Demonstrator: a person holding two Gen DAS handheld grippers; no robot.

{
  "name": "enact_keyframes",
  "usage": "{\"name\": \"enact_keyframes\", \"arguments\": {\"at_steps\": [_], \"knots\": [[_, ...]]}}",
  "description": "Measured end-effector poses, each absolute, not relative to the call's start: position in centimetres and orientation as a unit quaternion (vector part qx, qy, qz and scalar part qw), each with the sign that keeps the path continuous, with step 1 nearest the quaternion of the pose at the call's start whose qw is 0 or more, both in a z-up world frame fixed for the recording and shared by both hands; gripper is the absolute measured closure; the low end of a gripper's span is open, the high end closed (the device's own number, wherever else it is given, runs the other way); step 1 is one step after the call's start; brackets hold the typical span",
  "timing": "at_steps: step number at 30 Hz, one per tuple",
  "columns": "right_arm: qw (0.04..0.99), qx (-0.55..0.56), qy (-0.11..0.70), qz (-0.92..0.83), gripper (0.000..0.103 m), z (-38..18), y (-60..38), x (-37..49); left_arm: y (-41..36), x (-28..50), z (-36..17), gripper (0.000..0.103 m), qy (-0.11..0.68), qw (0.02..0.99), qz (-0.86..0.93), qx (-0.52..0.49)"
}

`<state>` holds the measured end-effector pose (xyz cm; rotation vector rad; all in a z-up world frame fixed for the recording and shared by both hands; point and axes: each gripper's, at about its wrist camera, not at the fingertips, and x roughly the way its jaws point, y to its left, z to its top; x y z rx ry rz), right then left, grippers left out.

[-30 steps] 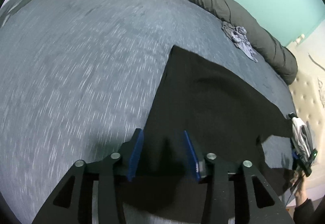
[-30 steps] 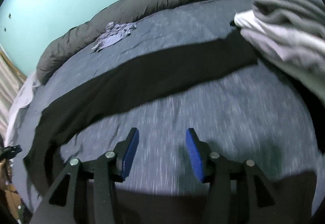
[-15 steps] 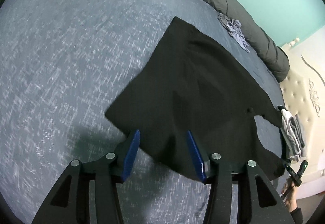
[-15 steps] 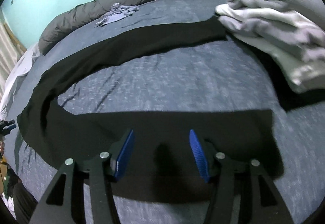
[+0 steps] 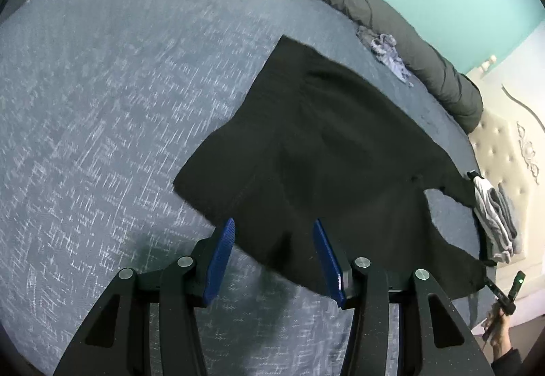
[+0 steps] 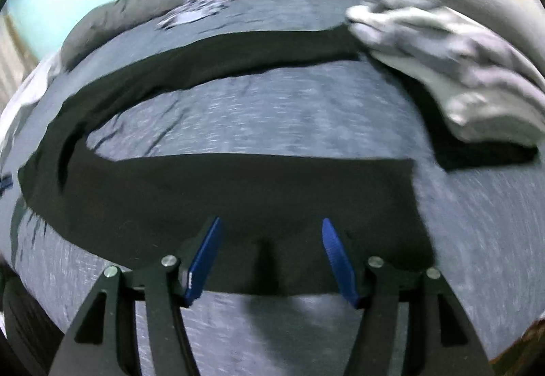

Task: Fold clothes

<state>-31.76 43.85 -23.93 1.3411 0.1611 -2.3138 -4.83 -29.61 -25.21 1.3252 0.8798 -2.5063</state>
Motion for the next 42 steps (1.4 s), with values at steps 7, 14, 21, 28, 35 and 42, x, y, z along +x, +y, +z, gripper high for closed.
{"name": "enact_keyframes", "arguments": {"at_steps": [7,14,21,28,35,42], "knots": [[0.292,0.498,0.078,-0.813,0.040,-25.6,35.2,-32.7,-26.5,-7.0,-22.7,0.051,0.271,0.075,-0.861,0.423],[0.345,0.493,0.096,-0.793,0.040,-27.4,27.9,-31.6,-22.5,-9.6,-23.0,0.051,0.261,0.064,-0.869,0.416],[0.394,0.473,0.141,-0.775,0.041,-28.0,20.9,-30.0,-19.2,-11.3,-25.4,0.051,0.265,0.048,-0.875,0.403],[0.432,0.456,0.197,-0.753,0.045,-28.2,15.6,-28.9,-18.7,-11.1,-27.6,0.051,0.274,0.051,-0.876,0.393],[0.442,0.455,0.246,-0.733,0.087,-29.7,12.8,-27.4,-19.5,-10.4,-28.4,0.050,0.291,0.049,-0.876,0.382],[0.415,0.460,0.185,-0.763,0.099,-29.1,14.0,-29.2,-20.5,-9.5,-29.0,0.050,0.298,0.051,-0.874,0.381]]}}
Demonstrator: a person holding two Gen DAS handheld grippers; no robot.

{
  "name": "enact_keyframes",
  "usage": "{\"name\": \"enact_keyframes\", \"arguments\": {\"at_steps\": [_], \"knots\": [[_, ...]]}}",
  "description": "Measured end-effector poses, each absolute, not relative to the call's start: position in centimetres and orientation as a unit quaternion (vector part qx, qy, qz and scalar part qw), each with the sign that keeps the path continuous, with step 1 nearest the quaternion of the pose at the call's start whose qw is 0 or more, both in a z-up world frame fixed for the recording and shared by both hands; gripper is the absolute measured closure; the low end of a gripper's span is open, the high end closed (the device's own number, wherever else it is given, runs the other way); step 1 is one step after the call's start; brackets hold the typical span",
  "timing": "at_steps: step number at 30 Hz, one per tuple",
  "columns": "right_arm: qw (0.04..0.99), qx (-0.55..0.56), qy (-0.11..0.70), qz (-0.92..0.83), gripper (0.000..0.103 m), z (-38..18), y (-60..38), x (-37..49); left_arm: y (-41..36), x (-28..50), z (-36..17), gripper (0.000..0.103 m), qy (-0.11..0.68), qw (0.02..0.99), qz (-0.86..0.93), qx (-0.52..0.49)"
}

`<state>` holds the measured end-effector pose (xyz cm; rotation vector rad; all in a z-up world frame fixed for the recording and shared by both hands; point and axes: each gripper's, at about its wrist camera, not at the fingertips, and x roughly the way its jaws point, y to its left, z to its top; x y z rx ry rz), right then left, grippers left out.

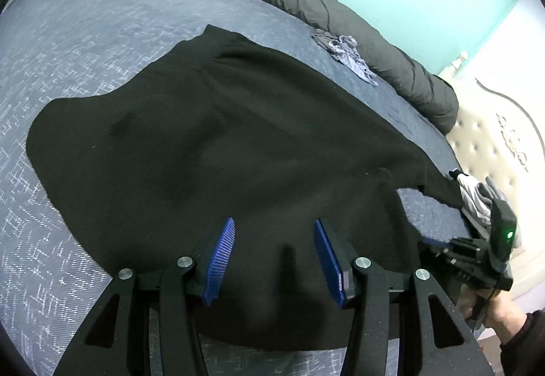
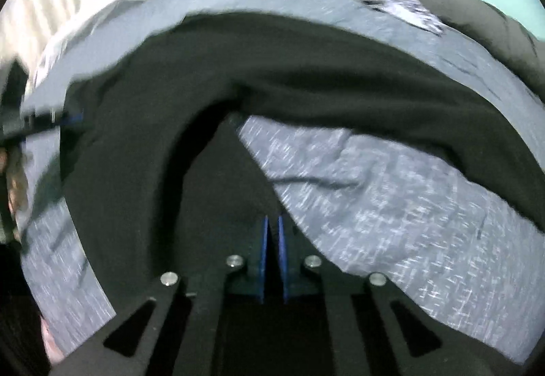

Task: Fold clothes

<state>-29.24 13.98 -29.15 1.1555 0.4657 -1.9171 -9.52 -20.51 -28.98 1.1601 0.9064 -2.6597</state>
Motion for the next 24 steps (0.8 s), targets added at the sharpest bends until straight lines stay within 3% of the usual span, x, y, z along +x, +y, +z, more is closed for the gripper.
{"name": "enact_keyframes", "arguments": {"at_steps": [4,18,20,21,24], "knots": [[0.373,0.488,0.117,-0.780,0.099,-29.4,15.3,-32.4,-20.9,-9.2,-28.9,0.050,0.304,0.053,-0.874,0.376],[0.303,0.511,0.079,-0.800,0.098,-28.9,16.6,-35.1,-21.0,-9.1,-28.8,0.050,0.303,0.052,-0.874,0.375],[0.333,0.499,0.069,-0.797,0.086,-28.1,16.2,-35.0,-21.1,-9.2,-28.8,0.050,0.304,0.051,-0.874,0.375],[0.344,0.495,0.072,-0.794,0.071,-27.9,15.7,-34.8,-21.0,-9.3,-28.7,0.050,0.304,0.051,-0.874,0.375],[0.378,0.491,0.100,-0.778,0.067,-27.8,13.7,-34.0,-21.0,-9.3,-28.5,0.050,0.303,0.051,-0.876,0.373]]}}
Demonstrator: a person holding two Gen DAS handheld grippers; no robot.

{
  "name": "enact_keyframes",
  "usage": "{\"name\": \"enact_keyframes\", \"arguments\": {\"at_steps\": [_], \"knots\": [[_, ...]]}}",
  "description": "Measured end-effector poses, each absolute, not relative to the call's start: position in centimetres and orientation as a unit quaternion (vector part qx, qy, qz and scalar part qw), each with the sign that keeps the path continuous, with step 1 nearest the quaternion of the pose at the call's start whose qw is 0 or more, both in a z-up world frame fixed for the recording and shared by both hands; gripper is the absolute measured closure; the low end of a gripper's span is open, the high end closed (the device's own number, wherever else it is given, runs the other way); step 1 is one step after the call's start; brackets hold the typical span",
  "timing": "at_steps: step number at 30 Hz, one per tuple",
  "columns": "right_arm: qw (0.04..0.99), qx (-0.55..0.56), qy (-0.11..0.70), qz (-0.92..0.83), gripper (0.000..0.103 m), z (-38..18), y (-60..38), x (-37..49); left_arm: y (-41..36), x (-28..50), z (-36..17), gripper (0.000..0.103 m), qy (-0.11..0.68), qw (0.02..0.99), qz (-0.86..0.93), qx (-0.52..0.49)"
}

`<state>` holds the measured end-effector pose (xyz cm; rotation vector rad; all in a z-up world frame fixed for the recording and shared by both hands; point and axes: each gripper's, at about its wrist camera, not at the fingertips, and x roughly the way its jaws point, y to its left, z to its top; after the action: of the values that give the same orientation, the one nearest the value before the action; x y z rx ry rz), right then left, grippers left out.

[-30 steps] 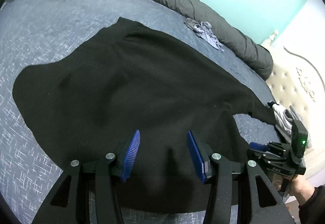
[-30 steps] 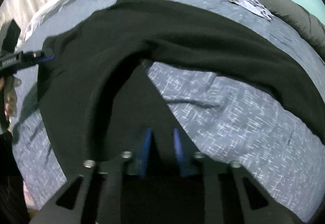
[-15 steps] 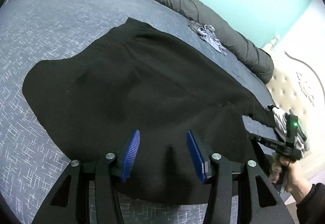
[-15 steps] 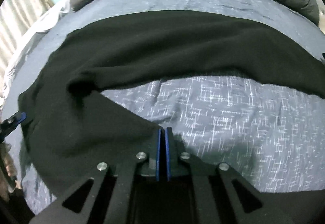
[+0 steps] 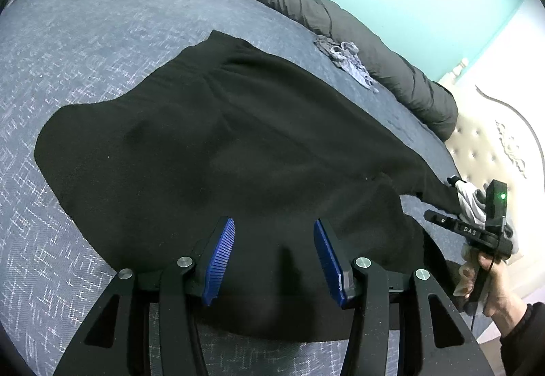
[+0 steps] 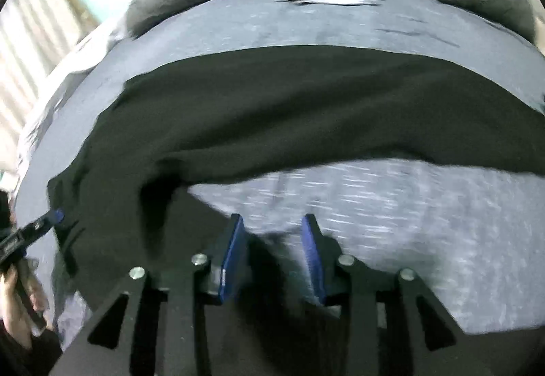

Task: Fold clothes

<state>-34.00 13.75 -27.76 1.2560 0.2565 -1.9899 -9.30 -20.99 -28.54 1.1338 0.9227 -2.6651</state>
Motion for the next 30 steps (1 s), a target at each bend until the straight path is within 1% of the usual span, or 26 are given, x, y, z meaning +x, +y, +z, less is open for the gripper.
{"name": "enact_keyframes", "arguments": {"at_steps": [6,8,9,10,12,13,15,20,21,23,24,26,27,28,30], "knots": [[0.421,0.464,0.214,-0.749,0.067,-28.9,8.7,-31.6,-20.8,-9.5,-28.9,0.050,0.304,0.047,-0.874,0.376],[0.427,0.464,0.229,-0.742,0.067,-29.5,7.8,-31.2,-20.7,-9.6,-28.9,0.049,0.304,0.046,-0.873,0.377],[0.430,0.464,0.234,-0.738,0.069,-29.7,7.4,-31.1,-20.7,-9.6,-29.0,0.049,0.304,0.046,-0.873,0.378],[0.433,0.465,0.240,-0.734,0.085,-30.0,7.0,-30.9,-20.7,-9.6,-29.0,0.049,0.303,0.045,-0.874,0.378],[0.435,0.463,0.246,-0.732,0.099,-30.2,6.6,-31.0,-20.7,-9.7,-29.1,0.049,0.303,0.045,-0.873,0.379],[0.436,0.461,0.248,-0.732,0.102,-30.3,6.5,-31.0,-20.7,-9.7,-29.1,0.049,0.303,0.045,-0.873,0.379],[0.427,0.461,0.229,-0.743,0.103,-30.1,7.3,-31.6,-20.8,-9.7,-29.1,0.049,0.304,0.045,-0.873,0.379],[0.359,0.486,0.128,-0.786,0.103,-29.9,11.6,-35.3,-20.8,-9.7,-29.1,0.049,0.306,0.043,-0.873,0.378],[0.356,0.490,0.116,-0.787,0.103,-30.0,12.2,-35.8,-20.8,-9.7,-29.1,0.049,0.306,0.043,-0.873,0.378],[0.386,0.496,0.077,-0.774,0.103,-29.6,13.0,-36.1,-20.8,-9.7,-29.0,0.049,0.306,0.043,-0.873,0.377],[0.400,0.500,0.070,-0.765,0.102,-29.5,13.1,-35.9,-20.9,-9.7,-29.1,0.049,0.307,0.044,-0.873,0.376],[0.419,0.501,0.085,-0.752,0.082,-29.1,12.7,-35.2,-21.0,-9.7,-29.1,0.049,0.309,0.045,-0.872,0.376],[0.429,0.495,0.102,-0.749,0.058,-28.9,12.4,-34.7,-21.0,-9.7,-29.1,0.049,0.310,0.046,-0.872,0.376],[0.436,0.491,0.118,-0.745,0.053,-28.8,11.9,-34.3,-21.0,-9.7,-29.1,0.049,0.311,0.046,-0.872,0.376],[0.443,0.486,0.147,-0.739,0.053,-29.1,11.1,-33.5,-20.9,-9.8,-29.1,0.049,0.310,0.046,-0.872,0.376]]}}
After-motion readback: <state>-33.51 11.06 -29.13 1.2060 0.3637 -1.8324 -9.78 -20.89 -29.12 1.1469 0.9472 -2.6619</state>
